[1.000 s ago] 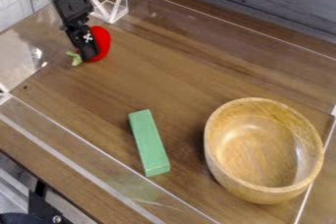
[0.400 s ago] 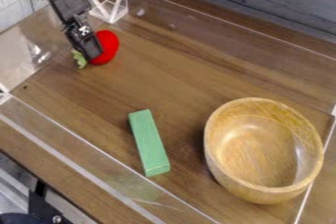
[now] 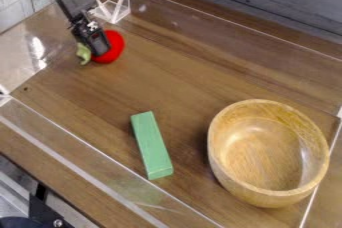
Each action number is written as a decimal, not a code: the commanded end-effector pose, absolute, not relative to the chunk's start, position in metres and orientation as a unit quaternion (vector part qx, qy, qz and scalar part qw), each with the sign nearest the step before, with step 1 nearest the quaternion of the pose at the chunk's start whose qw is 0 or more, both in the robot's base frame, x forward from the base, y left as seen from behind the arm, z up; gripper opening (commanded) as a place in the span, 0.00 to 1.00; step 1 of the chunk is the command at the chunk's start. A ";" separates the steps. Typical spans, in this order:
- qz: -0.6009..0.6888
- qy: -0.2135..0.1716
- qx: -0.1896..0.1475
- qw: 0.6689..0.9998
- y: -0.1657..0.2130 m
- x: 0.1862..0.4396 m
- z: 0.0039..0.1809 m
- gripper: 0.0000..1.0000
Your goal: Move the red object to the right side of the table
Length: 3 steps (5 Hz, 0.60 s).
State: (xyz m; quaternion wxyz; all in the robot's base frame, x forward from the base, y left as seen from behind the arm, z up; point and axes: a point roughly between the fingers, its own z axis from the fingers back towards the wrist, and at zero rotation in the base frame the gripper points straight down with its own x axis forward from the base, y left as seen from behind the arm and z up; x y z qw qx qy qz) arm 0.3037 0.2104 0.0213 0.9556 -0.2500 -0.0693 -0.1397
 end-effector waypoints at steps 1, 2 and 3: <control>-0.145 -0.078 -0.228 0.960 0.221 0.310 0.024 0.00; -0.163 -0.075 -0.226 0.957 0.220 0.317 0.024 0.00; -0.158 -0.078 -0.221 0.959 0.221 0.327 0.027 0.00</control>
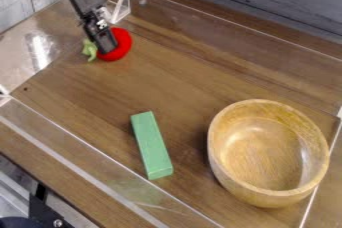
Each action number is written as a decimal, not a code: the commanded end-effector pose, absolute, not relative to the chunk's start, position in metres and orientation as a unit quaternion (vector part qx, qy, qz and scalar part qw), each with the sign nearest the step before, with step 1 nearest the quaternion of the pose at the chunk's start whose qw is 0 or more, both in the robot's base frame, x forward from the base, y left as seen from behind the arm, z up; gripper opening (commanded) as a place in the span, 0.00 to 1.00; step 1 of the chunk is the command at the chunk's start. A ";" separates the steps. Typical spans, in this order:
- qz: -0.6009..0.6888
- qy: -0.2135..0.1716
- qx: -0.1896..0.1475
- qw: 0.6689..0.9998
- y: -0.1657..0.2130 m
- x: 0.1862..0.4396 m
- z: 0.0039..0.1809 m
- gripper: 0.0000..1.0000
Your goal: Move the red object to the right side of the table
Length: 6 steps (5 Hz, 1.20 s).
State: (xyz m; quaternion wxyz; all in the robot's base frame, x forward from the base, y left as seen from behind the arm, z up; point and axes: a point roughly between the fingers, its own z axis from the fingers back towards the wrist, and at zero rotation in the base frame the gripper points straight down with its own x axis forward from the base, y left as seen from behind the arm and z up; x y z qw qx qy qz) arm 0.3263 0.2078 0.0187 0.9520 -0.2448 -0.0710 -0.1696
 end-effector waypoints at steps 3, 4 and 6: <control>-0.198 -0.069 -0.218 0.953 0.202 0.325 0.032 0.00; -0.193 -0.070 -0.217 0.954 0.201 0.327 0.033 0.00; -0.183 -0.072 -0.213 0.957 0.201 0.331 0.034 0.00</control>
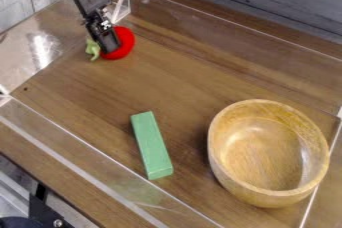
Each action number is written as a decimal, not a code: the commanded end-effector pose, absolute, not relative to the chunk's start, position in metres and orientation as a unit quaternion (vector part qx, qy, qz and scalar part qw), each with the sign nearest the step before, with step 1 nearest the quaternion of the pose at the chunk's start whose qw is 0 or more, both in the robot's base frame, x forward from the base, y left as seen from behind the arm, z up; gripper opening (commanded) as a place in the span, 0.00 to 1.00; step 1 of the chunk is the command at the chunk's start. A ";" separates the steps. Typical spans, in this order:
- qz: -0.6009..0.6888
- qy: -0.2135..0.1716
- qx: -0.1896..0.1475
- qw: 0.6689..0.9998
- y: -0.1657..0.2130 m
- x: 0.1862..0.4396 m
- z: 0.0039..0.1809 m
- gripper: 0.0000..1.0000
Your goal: Move the red object to the right side of the table
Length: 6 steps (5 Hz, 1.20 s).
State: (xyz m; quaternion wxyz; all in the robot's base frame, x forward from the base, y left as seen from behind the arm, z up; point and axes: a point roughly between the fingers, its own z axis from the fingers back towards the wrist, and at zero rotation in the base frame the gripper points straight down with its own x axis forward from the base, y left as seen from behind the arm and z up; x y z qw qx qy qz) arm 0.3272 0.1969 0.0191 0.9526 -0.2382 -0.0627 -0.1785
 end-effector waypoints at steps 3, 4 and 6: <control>-0.194 -0.069 -0.210 0.956 0.205 0.327 0.037 0.00; -0.195 -0.068 -0.209 0.956 0.208 0.330 0.040 0.00; -0.171 -0.072 -0.206 0.961 0.212 0.336 0.054 0.00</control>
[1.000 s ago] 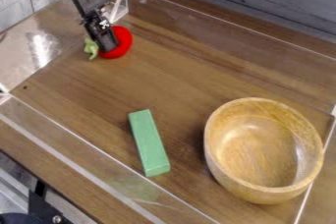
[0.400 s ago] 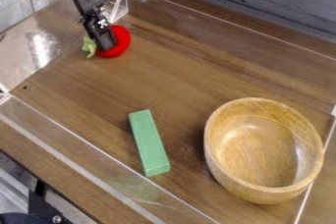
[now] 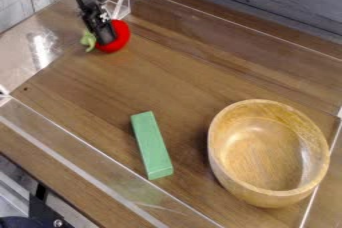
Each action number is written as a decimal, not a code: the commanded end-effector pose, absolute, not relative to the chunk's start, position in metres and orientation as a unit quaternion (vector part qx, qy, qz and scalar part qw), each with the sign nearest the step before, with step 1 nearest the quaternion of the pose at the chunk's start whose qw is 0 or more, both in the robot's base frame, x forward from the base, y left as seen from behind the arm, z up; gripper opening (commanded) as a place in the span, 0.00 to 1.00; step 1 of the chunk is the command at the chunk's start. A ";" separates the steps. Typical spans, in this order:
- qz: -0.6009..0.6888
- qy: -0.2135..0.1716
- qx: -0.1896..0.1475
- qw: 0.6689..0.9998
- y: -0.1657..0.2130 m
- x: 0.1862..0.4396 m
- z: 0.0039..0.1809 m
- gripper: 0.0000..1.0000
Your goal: Move the red object to the right side of the table
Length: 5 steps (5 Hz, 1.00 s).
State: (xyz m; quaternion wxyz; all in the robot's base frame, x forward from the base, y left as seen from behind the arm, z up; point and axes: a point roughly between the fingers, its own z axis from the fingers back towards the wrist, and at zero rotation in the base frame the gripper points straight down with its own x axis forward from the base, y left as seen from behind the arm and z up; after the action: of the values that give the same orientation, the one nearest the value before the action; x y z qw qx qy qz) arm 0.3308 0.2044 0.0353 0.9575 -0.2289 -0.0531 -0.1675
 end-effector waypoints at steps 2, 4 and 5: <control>-0.163 -0.071 -0.205 0.962 0.196 0.336 0.049 0.00; -0.198 -0.064 -0.214 0.954 0.194 0.343 0.052 0.00; -0.220 -0.060 -0.221 0.948 0.192 0.345 0.055 0.00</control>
State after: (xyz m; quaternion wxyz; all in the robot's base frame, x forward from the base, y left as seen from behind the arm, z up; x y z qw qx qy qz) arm 0.3365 0.1869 0.0357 0.9462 -0.2458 -0.0401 -0.2067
